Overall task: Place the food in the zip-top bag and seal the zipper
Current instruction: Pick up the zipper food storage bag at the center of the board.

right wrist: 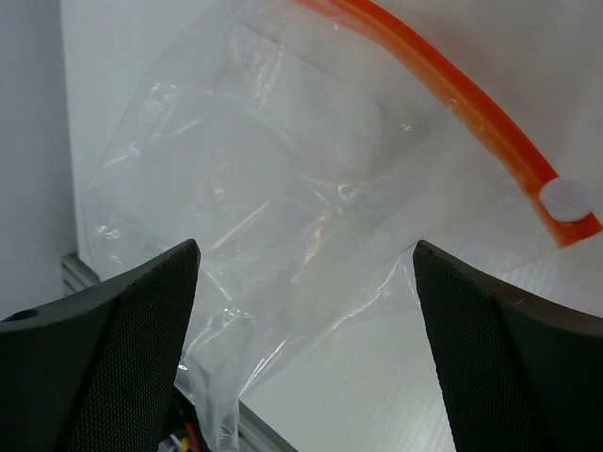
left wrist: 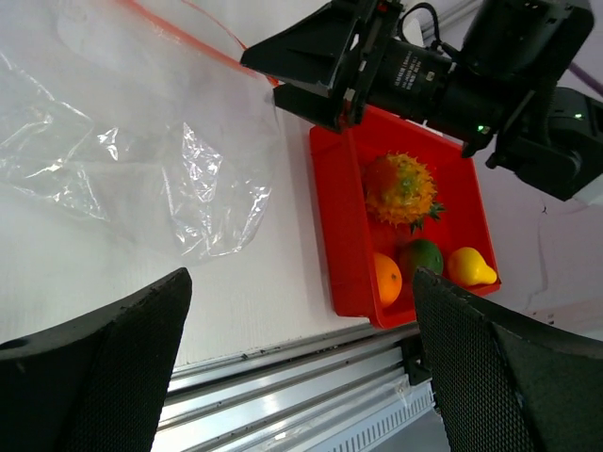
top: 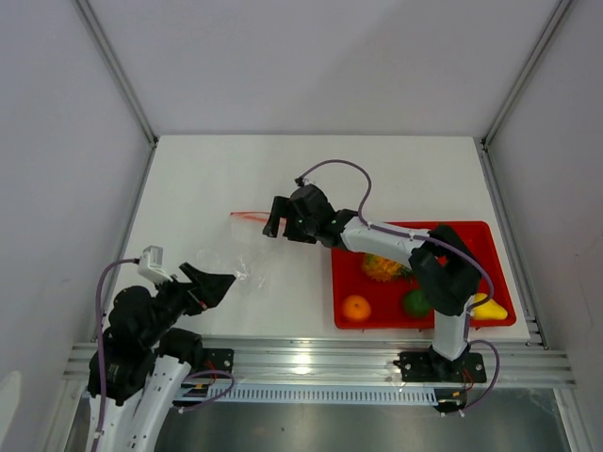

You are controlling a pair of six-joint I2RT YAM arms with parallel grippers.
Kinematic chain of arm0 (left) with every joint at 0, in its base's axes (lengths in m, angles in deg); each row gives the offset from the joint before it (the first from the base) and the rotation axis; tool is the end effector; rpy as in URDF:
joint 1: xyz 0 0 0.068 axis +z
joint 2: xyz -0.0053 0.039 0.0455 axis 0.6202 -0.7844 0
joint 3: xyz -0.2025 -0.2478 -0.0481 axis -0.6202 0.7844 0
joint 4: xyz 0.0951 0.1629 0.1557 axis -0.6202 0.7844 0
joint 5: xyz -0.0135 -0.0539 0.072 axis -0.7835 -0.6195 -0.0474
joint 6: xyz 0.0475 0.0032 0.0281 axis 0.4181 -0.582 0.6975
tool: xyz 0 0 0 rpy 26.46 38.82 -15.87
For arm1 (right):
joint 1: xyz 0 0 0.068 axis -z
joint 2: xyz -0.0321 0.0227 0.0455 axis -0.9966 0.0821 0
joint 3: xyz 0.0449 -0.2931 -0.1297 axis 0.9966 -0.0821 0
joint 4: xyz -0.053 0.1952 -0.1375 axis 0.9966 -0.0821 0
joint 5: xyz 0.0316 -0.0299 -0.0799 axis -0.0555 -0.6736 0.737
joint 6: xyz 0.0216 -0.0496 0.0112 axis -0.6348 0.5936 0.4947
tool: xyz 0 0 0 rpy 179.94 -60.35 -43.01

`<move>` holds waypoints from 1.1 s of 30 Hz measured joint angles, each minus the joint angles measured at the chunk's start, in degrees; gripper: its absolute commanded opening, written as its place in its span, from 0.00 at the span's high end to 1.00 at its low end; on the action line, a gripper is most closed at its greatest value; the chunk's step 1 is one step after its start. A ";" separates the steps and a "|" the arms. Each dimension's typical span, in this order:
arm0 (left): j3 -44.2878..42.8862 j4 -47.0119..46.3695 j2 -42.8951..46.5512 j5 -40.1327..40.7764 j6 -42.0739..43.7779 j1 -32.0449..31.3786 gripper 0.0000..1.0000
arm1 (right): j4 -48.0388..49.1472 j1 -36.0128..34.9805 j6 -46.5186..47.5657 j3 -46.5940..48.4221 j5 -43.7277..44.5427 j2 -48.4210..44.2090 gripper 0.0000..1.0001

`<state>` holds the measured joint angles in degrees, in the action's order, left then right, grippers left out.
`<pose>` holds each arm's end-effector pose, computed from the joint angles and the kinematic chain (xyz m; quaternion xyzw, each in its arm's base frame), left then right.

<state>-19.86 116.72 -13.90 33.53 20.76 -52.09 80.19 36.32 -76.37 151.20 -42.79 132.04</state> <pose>-0.0321 -0.0004 0.2807 -0.1501 0.7930 -0.3576 0.4699 0.2820 0.3239 0.2782 -0.0357 0.8986 0.3172 0.3011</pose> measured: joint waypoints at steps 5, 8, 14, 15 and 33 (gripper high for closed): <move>-3.15 1.36 0.11 0.98 2.12 0.00 0.00 | 7.19 -0.02 -5.57 0.00 -3.34 2.69 0.12; -4.50 1.97 0.11 1.77 3.10 0.00 0.00 | 10.58 -0.04 -8.70 0.31 -5.40 5.79 0.18; -5.14 3.82 0.11 2.60 4.07 0.00 0.02 | 13.77 -0.72 -10.91 -2.95 -5.57 6.12 0.18; -5.14 3.91 0.13 2.58 4.11 0.00 0.02 | 14.19 -0.96 -10.78 -4.20 -5.20 5.46 0.17; -5.03 3.87 0.17 2.21 4.48 0.00 0.03 | 15.74 -1.79 -9.18 -11.58 0.44 -1.36 0.16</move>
<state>-24.88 120.59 -13.72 35.74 25.24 -52.09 95.93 34.53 -85.55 139.62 -42.35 130.69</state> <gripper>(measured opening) 0.965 0.840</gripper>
